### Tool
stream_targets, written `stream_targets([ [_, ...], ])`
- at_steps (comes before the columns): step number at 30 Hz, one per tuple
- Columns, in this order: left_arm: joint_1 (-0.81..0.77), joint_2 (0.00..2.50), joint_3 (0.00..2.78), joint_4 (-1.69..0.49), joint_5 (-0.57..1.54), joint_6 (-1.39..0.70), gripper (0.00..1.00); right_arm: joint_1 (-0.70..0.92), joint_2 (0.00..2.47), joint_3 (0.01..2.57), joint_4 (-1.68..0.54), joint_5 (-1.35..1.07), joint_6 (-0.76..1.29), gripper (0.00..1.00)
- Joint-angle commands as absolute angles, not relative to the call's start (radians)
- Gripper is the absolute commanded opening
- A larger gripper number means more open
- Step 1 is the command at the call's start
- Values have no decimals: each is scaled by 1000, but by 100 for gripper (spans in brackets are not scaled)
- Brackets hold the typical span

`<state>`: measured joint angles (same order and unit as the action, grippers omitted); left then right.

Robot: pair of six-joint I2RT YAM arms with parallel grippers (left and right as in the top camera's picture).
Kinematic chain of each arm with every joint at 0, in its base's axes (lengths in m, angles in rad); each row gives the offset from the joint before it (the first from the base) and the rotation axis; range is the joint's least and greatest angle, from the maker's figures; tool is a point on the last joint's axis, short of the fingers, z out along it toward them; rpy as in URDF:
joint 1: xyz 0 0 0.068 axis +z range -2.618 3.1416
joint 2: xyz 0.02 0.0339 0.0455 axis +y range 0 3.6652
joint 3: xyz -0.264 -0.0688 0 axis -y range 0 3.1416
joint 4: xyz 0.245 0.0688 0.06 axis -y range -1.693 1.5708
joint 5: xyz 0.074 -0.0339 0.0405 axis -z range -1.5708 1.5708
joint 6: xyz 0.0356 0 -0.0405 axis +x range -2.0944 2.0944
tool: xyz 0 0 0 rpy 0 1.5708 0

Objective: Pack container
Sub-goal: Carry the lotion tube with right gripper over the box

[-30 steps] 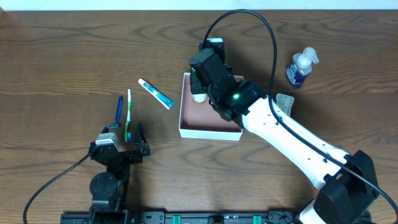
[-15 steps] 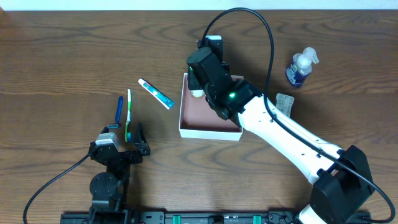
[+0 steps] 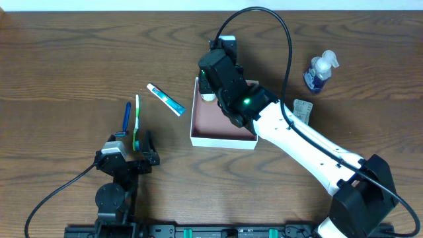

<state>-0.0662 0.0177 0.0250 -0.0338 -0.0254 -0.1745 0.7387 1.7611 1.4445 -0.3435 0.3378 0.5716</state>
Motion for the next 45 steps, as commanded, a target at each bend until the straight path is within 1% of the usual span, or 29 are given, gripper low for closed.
stream_targets([
  [1, -65, 18, 4, -71, -33, -154, 98, 748, 1768, 1464, -320, 370, 587, 1],
  [19, -65, 18, 4, -71, -33, -154, 98, 755, 1835, 1464, -268, 359, 587, 1],
  [21, -65, 18, 4, -71, -33, -154, 98, 755, 1835, 1464, -261, 358, 587, 13],
  [23, -65, 18, 4, -71, -33, -154, 98, 755, 1835, 1464, -257, 355, 587, 31],
  [24, -65, 18, 4, -71, -33, -154, 98, 755, 1835, 1464, -254, 350, 587, 38],
  [26, -65, 18, 4, -71, -33, -154, 98, 755, 1835, 1464, -250, 339, 587, 44],
  [29, -65, 18, 4, -71, -33, -154, 98, 761, 1835, 1464, -250, 340, 587, 47],
  [33, -65, 18, 4, -71, -33, -154, 98, 769, 1835, 1464, -250, 340, 588, 46],
  [34, -65, 18, 4, -71, -33, -154, 98, 770, 1835, 1464, -251, 340, 591, 43],
  [37, -65, 18, 4, -71, -33, -154, 98, 775, 1835, 1464, -251, 340, 592, 29],
  [40, -65, 18, 4, -71, -33, -154, 98, 779, 1835, 1464, -261, 340, 609, 17],
  [43, -65, 18, 4, -71, -33, -154, 98, 780, 1835, 1464, -271, 340, 619, 9],
  [45, -65, 18, 4, -71, -33, -154, 98, 780, 1835, 1464, -281, 345, 637, 5],
])
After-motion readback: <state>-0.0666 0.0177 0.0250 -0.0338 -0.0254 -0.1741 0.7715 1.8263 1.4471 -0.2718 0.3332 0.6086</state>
